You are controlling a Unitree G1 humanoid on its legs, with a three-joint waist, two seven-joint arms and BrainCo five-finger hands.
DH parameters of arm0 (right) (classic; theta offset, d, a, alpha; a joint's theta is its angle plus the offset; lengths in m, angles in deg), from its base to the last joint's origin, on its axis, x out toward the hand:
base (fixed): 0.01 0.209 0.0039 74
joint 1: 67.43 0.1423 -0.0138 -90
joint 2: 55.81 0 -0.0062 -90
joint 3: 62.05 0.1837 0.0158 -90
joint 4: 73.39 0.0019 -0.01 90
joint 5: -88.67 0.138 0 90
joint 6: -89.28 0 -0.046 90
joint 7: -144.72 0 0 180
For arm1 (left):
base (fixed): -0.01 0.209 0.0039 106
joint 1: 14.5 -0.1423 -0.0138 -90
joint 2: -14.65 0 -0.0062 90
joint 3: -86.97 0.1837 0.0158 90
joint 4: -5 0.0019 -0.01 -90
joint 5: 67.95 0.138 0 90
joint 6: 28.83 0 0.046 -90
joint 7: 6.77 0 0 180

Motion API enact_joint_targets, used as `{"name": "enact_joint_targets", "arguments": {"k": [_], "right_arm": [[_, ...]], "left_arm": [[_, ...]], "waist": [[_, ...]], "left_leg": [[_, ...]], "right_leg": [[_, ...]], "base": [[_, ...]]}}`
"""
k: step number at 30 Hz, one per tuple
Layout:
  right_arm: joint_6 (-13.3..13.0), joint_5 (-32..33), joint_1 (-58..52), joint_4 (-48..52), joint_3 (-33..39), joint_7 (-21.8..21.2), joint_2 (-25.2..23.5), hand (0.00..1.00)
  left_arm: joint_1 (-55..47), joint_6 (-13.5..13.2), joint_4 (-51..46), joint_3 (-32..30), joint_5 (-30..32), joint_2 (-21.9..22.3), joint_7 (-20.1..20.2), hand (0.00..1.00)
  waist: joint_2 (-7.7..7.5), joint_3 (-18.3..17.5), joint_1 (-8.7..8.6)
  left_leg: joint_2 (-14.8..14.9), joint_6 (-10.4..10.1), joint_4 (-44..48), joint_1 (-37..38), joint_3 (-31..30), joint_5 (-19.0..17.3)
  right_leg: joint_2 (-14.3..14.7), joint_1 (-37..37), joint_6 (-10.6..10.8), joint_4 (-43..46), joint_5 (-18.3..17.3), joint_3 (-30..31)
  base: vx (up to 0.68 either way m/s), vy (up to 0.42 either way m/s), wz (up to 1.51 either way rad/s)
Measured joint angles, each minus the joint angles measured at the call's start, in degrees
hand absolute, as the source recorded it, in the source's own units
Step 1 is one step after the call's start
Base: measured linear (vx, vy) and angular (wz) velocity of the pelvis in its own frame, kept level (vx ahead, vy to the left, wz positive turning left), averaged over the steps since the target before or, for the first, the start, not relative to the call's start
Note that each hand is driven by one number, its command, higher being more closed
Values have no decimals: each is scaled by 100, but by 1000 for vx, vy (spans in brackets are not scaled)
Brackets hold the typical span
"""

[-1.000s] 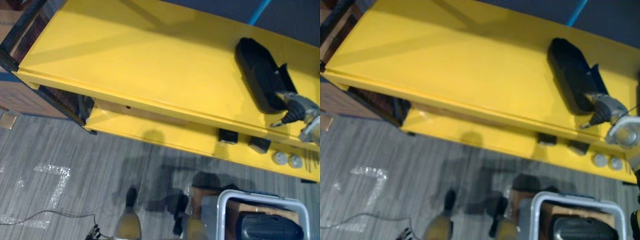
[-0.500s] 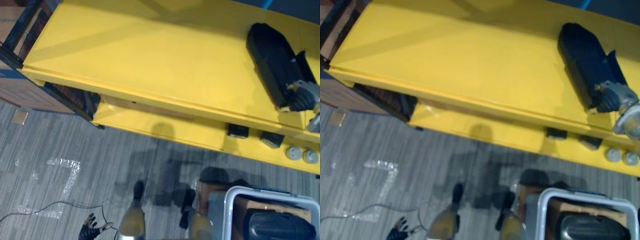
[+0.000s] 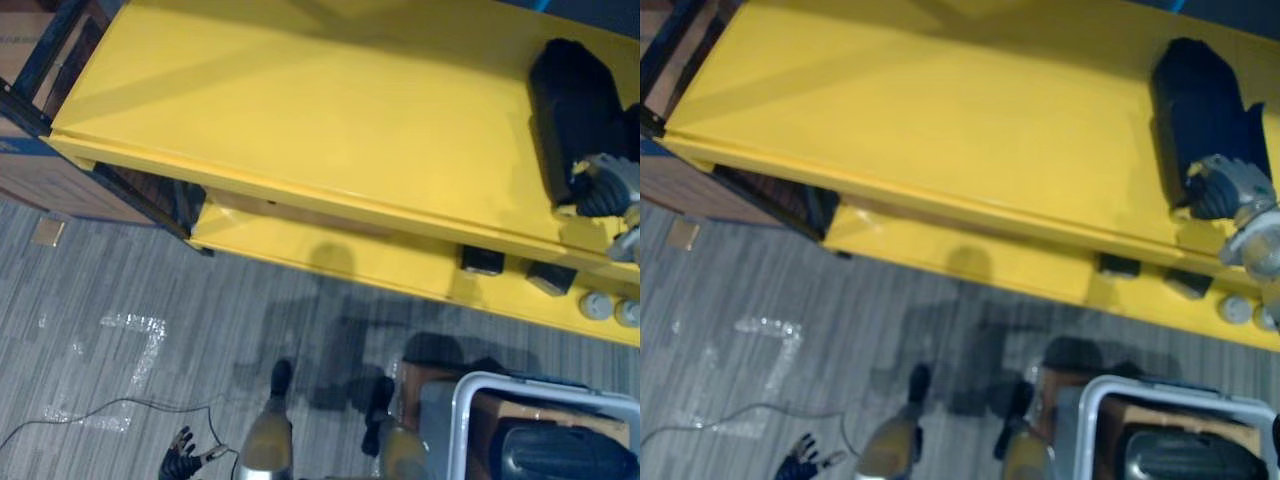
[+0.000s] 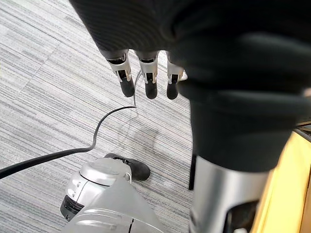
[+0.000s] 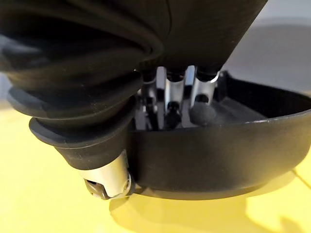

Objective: Walk over and take plastic housings, then place them on the shelf

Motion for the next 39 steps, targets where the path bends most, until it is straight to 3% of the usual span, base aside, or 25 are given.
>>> {"name": "enact_joint_targets", "arguments": {"k": [8,16,26,27,39], "right_arm": [[167,329,259,-99,26,17,-310,100],[204,385,631,-234,15,-16,-440,100],[289,380,777,-357,-103,-6,-481,100],[291,377,777,-367,-103,-5,-481,0],[299,39,812,-490,-109,163,-480,0]], "left_arm": [[1,-9,17,166,-7,31,-22,0],[4,-8,43,197,-18,135,-27,0],[5,-5,44,210,-24,135,-27,0],[5,-5,44,217,-26,135,-28,0],[5,-1,43,227,-25,135,-26,0]], "waist": [[48,0,6],[230,-1,14],[243,-2,23],[243,-2,23],[257,-13,16]], "left_leg": [[-2,1,0,-3,-7,21],[-2,0,0,-6,-25,49],[-2,-13,-1,-24,-83,90],[-2,-15,-1,-25,-93,96],[13,-34,-4,-30,-96,156]], "right_leg": [[-1,2,1,0,1,-2],[-1,8,2,1,1,-11],[0,13,2,2,1,-30],[0,17,2,2,1,-33],[10,20,6,1,3,-27]], "base": [[0,0,0],[0,0,0],[-1,0,0],[0,0,0],[0,0,0]]}}
